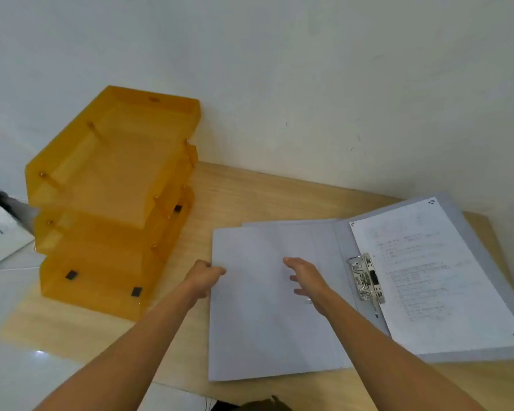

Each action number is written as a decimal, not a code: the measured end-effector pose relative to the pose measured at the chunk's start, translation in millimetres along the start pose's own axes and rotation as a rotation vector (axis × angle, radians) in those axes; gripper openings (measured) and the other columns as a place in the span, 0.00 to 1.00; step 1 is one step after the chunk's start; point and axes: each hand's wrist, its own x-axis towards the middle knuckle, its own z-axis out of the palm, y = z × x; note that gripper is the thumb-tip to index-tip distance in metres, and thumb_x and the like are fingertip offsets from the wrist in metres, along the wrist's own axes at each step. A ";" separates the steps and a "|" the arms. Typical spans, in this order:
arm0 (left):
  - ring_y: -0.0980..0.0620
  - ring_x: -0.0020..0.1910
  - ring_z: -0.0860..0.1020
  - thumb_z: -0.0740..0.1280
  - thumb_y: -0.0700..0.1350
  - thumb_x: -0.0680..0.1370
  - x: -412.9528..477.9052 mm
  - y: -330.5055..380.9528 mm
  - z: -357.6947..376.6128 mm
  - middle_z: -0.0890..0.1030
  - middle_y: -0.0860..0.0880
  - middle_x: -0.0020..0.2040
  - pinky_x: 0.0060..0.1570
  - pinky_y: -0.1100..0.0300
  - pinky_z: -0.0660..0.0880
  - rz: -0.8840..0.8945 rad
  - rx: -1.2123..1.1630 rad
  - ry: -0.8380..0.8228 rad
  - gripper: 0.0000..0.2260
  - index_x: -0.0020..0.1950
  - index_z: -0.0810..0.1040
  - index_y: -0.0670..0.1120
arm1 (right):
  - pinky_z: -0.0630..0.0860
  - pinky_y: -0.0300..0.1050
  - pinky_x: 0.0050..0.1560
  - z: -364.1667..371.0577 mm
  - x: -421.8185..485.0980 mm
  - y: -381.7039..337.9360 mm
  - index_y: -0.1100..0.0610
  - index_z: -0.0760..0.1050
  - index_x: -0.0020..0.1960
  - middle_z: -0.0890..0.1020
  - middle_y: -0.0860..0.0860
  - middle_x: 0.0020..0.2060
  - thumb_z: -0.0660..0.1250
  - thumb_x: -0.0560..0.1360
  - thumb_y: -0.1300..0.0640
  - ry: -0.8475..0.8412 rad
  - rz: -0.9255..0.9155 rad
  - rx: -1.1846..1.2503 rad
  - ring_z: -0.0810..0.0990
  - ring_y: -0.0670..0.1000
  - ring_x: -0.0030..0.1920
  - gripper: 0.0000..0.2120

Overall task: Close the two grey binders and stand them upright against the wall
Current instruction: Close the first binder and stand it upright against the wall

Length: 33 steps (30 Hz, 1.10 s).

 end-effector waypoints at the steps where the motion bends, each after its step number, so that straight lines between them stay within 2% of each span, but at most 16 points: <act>1: 0.48 0.51 0.75 0.68 0.46 0.80 -0.9 -3.5 1.0 0.75 0.45 0.62 0.34 0.58 0.71 -0.020 0.019 0.005 0.24 0.73 0.66 0.41 | 0.73 0.52 0.62 3.6 0.0 2.6 0.53 0.71 0.72 0.74 0.48 0.63 0.60 0.81 0.45 0.012 0.022 0.028 0.74 0.54 0.64 0.22; 3: 0.45 0.56 0.77 0.69 0.44 0.79 4.2 -16.9 5.2 0.76 0.43 0.65 0.43 0.54 0.78 -0.043 0.011 0.024 0.25 0.73 0.65 0.38 | 0.73 0.52 0.60 8.8 -1.2 9.0 0.53 0.71 0.72 0.74 0.49 0.64 0.60 0.82 0.45 0.017 0.053 0.068 0.75 0.53 0.61 0.23; 5: 0.43 0.56 0.79 0.69 0.43 0.78 11.6 -31.6 11.8 0.78 0.41 0.64 0.52 0.51 0.79 -0.047 0.000 0.031 0.24 0.72 0.68 0.37 | 0.73 0.52 0.59 14.1 -0.7 17.5 0.54 0.71 0.72 0.75 0.49 0.65 0.59 0.82 0.44 0.023 0.073 0.076 0.75 0.53 0.61 0.23; 8: 0.44 0.53 0.80 0.69 0.45 0.79 15.3 -34.2 12.1 0.82 0.43 0.61 0.53 0.53 0.79 -0.011 -0.064 0.067 0.19 0.67 0.76 0.39 | 0.73 0.51 0.59 16.8 -0.1 20.8 0.55 0.73 0.71 0.75 0.51 0.67 0.59 0.82 0.45 0.068 0.072 0.097 0.75 0.52 0.63 0.22; 12: 0.41 0.57 0.83 0.68 0.51 0.80 15.6 -18.7 4.0 0.84 0.42 0.60 0.61 0.43 0.79 0.101 -0.164 0.065 0.19 0.65 0.79 0.41 | 0.72 0.50 0.57 19.2 0.3 9.7 0.54 0.73 0.71 0.75 0.50 0.68 0.60 0.81 0.45 0.087 0.046 0.108 0.75 0.51 0.62 0.22; 15: 0.40 0.58 0.83 0.66 0.52 0.82 14.2 4.1 -2.2 0.84 0.42 0.61 0.63 0.41 0.78 0.169 -0.269 0.061 0.18 0.66 0.79 0.41 | 0.72 0.50 0.59 24.8 -0.2 -6.0 0.53 0.73 0.72 0.73 0.50 0.70 0.59 0.82 0.44 0.061 0.020 0.095 0.73 0.51 0.64 0.23; 17: 0.39 0.59 0.83 0.65 0.51 0.83 12.3 21.7 -7.1 0.84 0.41 0.60 0.63 0.39 0.78 0.190 -0.365 0.031 0.16 0.63 0.79 0.41 | 0.73 0.53 0.64 30.4 -1.8 -18.8 0.51 0.75 0.70 0.72 0.49 0.71 0.57 0.82 0.43 0.038 -0.006 0.104 0.72 0.51 0.66 0.22; 20: 0.40 0.59 0.84 0.65 0.51 0.83 8.2 46.4 -20.1 0.85 0.40 0.61 0.61 0.41 0.79 0.212 -0.475 -0.118 0.16 0.62 0.78 0.40 | 0.71 0.56 0.67 40.3 -8.2 -43.7 0.50 0.77 0.69 0.71 0.47 0.72 0.55 0.82 0.40 0.013 -0.063 0.126 0.71 0.51 0.68 0.23; 23: 0.46 0.59 0.85 0.61 0.59 0.83 -8.4 64.1 -30.6 0.86 0.47 0.61 0.57 0.49 0.82 0.261 -0.464 -0.314 0.20 0.69 0.78 0.51 | 0.70 0.56 0.66 45.9 -17.3 -69.1 0.49 0.76 0.70 0.68 0.46 0.75 0.53 0.82 0.38 0.003 -0.137 0.115 0.71 0.50 0.68 0.26; 25: 0.45 0.61 0.84 0.59 0.60 0.83 -20.0 71.1 -27.1 0.86 0.47 0.62 0.59 0.47 0.81 0.288 -0.457 -0.382 0.20 0.70 0.77 0.54 | 0.70 0.55 0.66 43.7 -24.5 -81.6 0.48 0.76 0.70 0.68 0.47 0.75 0.52 0.81 0.36 -0.007 -0.168 0.115 0.70 0.50 0.68 0.27; 28: 0.42 0.62 0.83 0.63 0.55 0.83 -35.6 75.4 -11.6 0.84 0.44 0.64 0.63 0.43 0.79 0.316 -0.502 -0.422 0.19 0.73 0.75 0.50 | 0.70 0.60 0.69 33.9 -33.5 -89.3 0.48 0.76 0.71 0.69 0.47 0.74 0.51 0.81 0.36 -0.021 -0.204 0.135 0.70 0.51 0.70 0.27; 30: 0.41 0.65 0.81 0.62 0.56 0.83 -46.3 77.5 4.1 0.83 0.44 0.66 0.67 0.41 0.76 0.317 -0.515 -0.501 0.20 0.72 0.77 0.50 | 0.70 0.62 0.70 22.6 -40.1 -90.4 0.48 0.76 0.70 0.70 0.47 0.74 0.51 0.81 0.35 -0.034 -0.221 0.156 0.70 0.50 0.70 0.27; 31: 0.42 0.64 0.82 0.61 0.58 0.83 -51.1 77.5 12.2 0.83 0.44 0.66 0.65 0.42 0.77 0.307 -0.520 -0.532 0.20 0.70 0.80 0.51 | 0.70 0.62 0.69 17.1 -43.6 -89.9 0.47 0.76 0.70 0.70 0.46 0.73 0.52 0.81 0.35 -0.040 -0.227 0.172 0.70 0.50 0.69 0.27; 33: 0.45 0.58 0.85 0.58 0.61 0.83 -61.8 77.7 32.8 0.86 0.46 0.61 0.55 0.47 0.81 0.302 -0.500 -0.599 0.20 0.63 0.84 0.55 | 0.72 0.63 0.67 2.1 -52.3 -86.8 0.47 0.76 0.70 0.71 0.46 0.73 0.52 0.81 0.35 -0.050 -0.245 0.210 0.71 0.50 0.68 0.27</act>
